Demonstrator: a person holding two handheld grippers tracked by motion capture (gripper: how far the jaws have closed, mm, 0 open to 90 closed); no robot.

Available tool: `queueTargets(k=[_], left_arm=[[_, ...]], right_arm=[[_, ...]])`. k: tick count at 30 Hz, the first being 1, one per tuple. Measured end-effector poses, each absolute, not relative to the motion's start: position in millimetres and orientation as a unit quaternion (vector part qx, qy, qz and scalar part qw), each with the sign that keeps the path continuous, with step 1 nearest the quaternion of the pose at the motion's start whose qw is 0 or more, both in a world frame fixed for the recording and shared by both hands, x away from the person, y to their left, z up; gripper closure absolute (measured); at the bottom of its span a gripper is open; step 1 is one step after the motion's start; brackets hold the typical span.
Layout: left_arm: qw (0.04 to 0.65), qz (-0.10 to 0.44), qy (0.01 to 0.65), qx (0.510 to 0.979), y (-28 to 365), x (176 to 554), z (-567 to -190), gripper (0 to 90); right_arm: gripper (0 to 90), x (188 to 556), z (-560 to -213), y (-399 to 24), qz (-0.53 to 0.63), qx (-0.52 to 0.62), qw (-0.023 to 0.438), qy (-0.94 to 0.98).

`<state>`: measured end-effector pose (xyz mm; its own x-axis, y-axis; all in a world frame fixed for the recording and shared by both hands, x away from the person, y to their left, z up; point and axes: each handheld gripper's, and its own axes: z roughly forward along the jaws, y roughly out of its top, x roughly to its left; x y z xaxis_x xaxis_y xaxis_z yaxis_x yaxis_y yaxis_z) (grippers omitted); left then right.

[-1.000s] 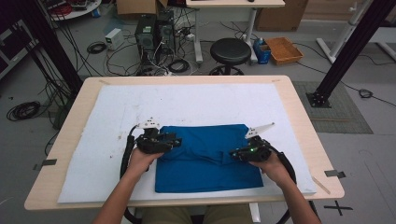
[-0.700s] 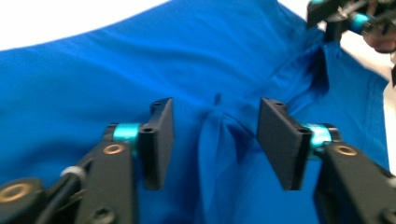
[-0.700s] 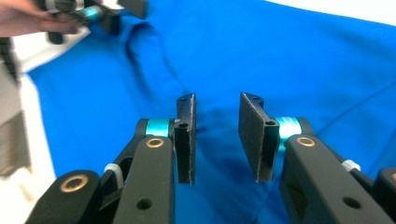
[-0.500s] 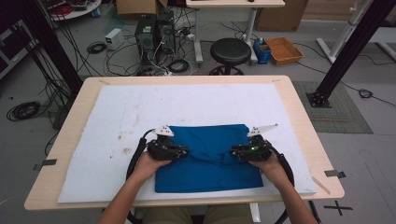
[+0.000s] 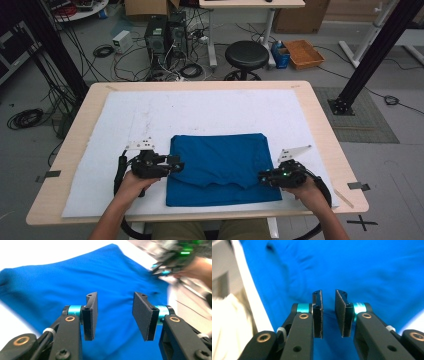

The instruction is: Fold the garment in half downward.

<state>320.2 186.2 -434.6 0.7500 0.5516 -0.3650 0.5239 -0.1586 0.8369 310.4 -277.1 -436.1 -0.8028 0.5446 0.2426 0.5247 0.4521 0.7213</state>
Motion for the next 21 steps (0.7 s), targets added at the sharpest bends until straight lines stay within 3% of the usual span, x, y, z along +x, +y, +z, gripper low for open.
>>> queueTargets(k=[4,11,16,21], left_arm=[[0.500,0.073,0.402,0.764,183.2,310.1,-439.5,55.7],[0.471,0.116,0.408,0.773,177.0,294.1,-445.9,55.7],[0.454,0.123,0.410,0.782,174.0,294.3,-450.1,55.7],[0.435,0.133,0.415,0.788,170.5,294.7,-451.4,56.1]], right_arm=[[68.1,306.0,-429.8,-289.6,0.411,0.377,0.097,0.824],[59.6,299.6,-437.9,-280.2,0.388,0.385,0.124,0.828],[61.4,299.7,-444.0,-271.7,0.357,0.368,0.140,0.847],[71.1,297.9,-443.6,-269.5,0.357,0.349,0.145,0.854]])
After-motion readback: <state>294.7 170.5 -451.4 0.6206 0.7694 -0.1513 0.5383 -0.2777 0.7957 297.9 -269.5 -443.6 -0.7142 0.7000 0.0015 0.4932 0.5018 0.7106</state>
